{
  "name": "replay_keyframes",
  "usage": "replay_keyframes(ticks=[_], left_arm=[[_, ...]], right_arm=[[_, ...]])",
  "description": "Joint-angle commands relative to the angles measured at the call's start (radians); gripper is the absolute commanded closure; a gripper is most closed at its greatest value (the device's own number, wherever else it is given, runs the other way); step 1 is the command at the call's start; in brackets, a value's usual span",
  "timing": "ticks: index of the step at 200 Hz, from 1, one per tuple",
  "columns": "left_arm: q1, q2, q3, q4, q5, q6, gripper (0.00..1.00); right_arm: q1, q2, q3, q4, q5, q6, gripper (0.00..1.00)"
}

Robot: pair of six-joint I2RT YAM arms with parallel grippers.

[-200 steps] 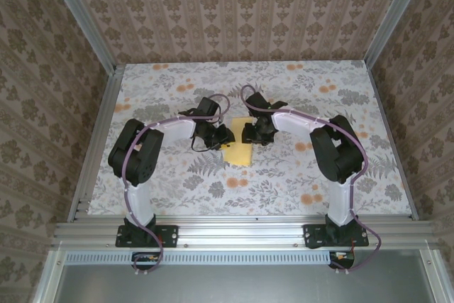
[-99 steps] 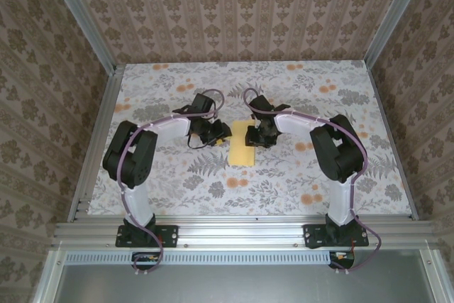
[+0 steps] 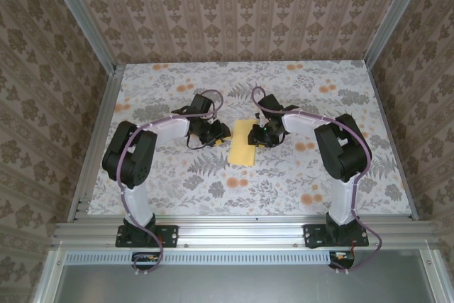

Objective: Fold a paper plane with a square sheet of paper (pick it up from the middle)
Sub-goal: Hold the square sheet of paper at the center of the table.

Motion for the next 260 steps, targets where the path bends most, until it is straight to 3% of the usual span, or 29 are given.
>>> replay_keyframes(ticks=[1, 260], left_arm=[[0.004, -0.003, 0.01, 0.002, 0.02, 0.028, 0.65], [-0.024, 0.038, 0.067, -0.024, 0.026, 0.044, 0.69]], right_arm=[[-0.004, 0.005, -0.013, 0.035, -0.002, -0.043, 0.7], [-0.049, 0.057, -0.006, 0.007, -0.063, -0.228, 0.76]])
